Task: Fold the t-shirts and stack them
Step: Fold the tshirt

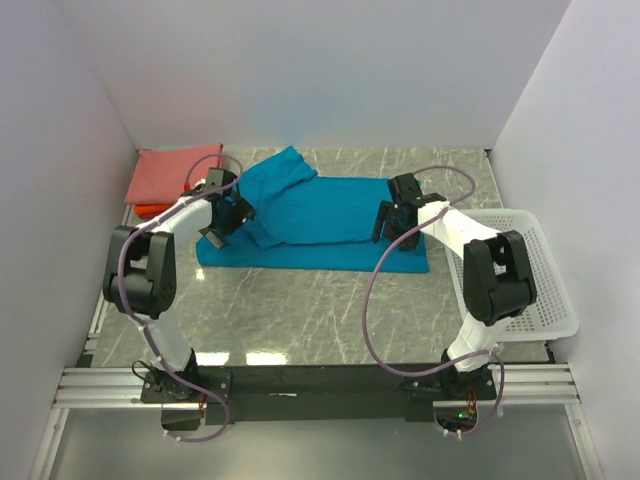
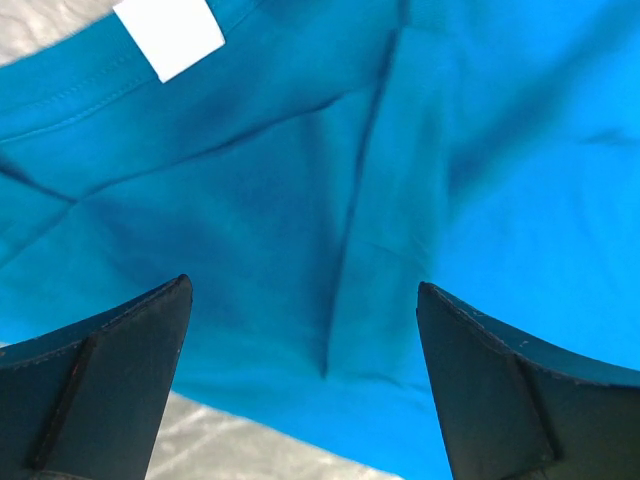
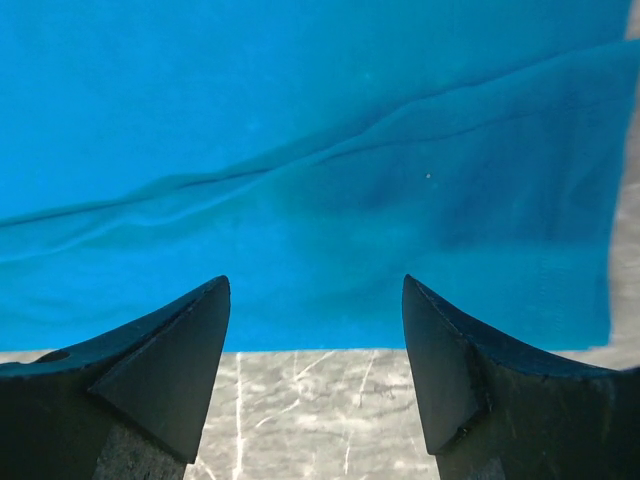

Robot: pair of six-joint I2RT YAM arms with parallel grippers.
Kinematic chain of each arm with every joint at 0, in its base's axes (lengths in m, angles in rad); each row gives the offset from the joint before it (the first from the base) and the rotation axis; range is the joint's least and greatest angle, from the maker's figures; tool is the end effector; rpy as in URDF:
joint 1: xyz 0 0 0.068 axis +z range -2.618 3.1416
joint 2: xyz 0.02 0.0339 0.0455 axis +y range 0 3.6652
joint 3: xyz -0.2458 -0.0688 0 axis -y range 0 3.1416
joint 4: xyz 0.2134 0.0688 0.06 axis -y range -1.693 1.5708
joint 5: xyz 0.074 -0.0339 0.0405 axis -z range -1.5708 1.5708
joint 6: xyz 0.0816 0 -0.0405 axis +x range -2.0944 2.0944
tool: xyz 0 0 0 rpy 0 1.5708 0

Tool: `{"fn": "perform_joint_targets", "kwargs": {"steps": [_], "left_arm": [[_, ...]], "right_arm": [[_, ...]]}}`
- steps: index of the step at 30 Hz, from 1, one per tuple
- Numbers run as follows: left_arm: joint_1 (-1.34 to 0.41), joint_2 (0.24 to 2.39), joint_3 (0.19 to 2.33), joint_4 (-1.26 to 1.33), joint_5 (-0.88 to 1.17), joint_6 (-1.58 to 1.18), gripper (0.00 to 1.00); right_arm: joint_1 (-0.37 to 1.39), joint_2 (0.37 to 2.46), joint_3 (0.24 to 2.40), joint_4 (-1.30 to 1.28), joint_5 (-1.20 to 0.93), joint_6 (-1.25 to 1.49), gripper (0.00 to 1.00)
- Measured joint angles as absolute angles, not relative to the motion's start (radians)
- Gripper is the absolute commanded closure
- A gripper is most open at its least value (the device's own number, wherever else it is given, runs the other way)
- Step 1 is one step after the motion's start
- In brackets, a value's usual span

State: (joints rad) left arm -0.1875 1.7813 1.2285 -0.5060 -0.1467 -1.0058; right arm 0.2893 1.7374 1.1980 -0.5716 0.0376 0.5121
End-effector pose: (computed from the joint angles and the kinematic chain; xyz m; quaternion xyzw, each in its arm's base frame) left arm 0.3562 -0.0554 0.1580 -0.4009 0.8778 -0.0832 0.2487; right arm 0.3303 0.0951 0.1584 0.1125 0.9670 0.0720 0.2169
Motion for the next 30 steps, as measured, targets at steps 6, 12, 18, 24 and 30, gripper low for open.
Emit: {"fn": "perform_joint_targets", "kwargs": {"steps": [6,12,18,24,30], "left_arm": [[-0.187,1.787,1.123,-0.413,-0.131,-1.009,0.01],[-0.187,1.696,0.989,-0.314,-0.131,-1.016,0.00],[-0.196,1.499,0.778,-0.305,-0.129,-1.057,0.00],[-0.254,1.260,0.629,-0.522,-0.146,-1.154,0.01],[-0.292,1.037,0.595,-0.772,-0.146,-1.202,0.00]], "right_arm": [[0.289,1.764,1.113,-0.522,0.007,0.535,0.24],[0.288,1.693,0.986,-0.412,-0.020,0.562,0.24],[0.292,1.528,0.803,-0.378,-0.049,0.594,0.24],[0.348,1.317,0.640,-0.479,-0.070,0.643,0.24],[0.397,1.179,0.636,-0.640,-0.080,0.649,0.24]]}}
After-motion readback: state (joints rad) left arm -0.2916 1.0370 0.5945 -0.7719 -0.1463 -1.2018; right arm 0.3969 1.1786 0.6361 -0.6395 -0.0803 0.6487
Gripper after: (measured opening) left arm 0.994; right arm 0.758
